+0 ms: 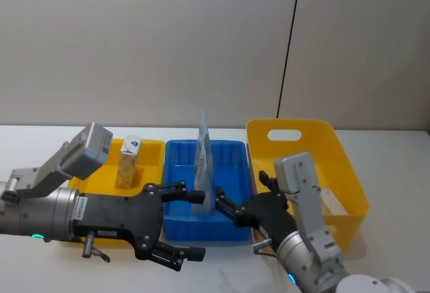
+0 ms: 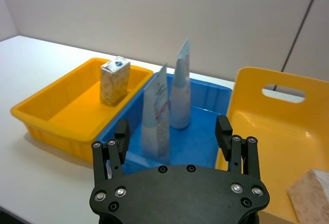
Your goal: Bimanual collaborative sorting of washing and personal care products
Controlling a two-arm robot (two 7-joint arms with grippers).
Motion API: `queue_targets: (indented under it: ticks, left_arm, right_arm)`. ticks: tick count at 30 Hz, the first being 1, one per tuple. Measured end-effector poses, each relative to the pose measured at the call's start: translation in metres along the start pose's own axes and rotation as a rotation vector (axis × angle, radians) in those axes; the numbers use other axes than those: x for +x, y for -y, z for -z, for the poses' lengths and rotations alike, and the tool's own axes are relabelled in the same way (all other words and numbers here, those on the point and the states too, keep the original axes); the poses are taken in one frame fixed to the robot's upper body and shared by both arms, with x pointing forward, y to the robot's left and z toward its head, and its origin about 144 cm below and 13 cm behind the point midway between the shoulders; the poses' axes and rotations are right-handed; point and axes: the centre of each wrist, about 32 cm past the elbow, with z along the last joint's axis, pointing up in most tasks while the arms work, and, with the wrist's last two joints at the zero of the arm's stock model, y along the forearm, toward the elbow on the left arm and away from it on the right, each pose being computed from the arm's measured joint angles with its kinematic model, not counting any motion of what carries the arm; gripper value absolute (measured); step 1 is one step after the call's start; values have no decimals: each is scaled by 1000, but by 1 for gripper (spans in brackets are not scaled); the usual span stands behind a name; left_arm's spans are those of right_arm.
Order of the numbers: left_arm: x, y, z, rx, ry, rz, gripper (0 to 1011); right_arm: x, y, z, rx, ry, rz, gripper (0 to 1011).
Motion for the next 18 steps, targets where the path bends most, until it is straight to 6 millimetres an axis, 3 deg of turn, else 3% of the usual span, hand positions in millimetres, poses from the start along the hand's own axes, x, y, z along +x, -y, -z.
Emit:
queue_targets:
  ticks: [18]
  left_arm:
    - [0, 0, 0, 0, 0, 0, 1001]
  right_arm:
    - [-13, -35, 15, 3, 61, -53, 1004]
